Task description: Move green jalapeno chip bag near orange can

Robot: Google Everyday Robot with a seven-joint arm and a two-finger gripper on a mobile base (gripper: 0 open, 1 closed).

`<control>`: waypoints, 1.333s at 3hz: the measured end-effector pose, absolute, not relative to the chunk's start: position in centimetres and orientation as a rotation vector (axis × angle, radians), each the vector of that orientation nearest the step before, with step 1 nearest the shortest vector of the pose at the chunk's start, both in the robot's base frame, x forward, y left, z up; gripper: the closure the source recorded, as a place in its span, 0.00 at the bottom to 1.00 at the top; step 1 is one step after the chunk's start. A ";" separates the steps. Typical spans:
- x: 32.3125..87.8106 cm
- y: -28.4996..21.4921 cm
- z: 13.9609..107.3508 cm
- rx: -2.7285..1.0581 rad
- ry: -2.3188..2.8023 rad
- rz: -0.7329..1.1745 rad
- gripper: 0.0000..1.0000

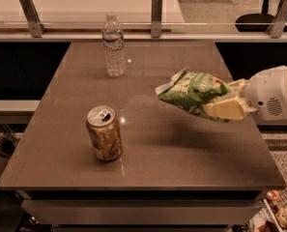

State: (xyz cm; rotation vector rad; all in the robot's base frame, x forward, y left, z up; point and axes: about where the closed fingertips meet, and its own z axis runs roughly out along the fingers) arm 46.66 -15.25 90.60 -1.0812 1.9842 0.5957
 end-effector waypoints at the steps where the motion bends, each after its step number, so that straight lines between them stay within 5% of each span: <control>1: 42.7 -13.9 88.8 -1.107 1.977 0.576 1.00; 4: 42.0 -13.4 88.3 -1.123 1.986 0.576 0.36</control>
Offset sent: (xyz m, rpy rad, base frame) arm -0.0327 0.0111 -0.0139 -0.0153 -0.0116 0.0100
